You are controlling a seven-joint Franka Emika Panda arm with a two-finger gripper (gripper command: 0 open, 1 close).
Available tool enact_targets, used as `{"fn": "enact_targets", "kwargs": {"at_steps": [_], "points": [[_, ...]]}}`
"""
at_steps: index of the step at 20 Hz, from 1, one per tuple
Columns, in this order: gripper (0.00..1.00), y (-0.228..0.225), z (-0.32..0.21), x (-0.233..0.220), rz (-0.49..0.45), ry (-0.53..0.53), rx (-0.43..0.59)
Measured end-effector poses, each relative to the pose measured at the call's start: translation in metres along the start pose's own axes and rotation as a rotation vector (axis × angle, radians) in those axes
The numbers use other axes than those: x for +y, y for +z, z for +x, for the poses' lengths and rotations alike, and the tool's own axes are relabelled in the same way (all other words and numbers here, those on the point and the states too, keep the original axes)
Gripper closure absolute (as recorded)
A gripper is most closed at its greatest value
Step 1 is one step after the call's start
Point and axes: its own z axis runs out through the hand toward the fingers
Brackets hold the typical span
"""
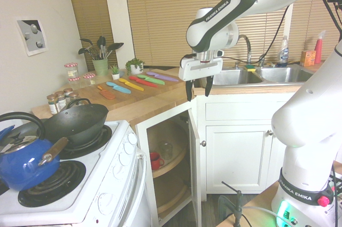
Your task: Close the cabinet
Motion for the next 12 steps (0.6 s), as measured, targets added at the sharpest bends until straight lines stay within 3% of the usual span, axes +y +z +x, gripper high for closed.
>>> {"fn": "enact_targets", "kwargs": {"at_steps": [12], "points": [[0.0,0.034,0.052,0.034,-0.041,-0.016,0.054]]}}
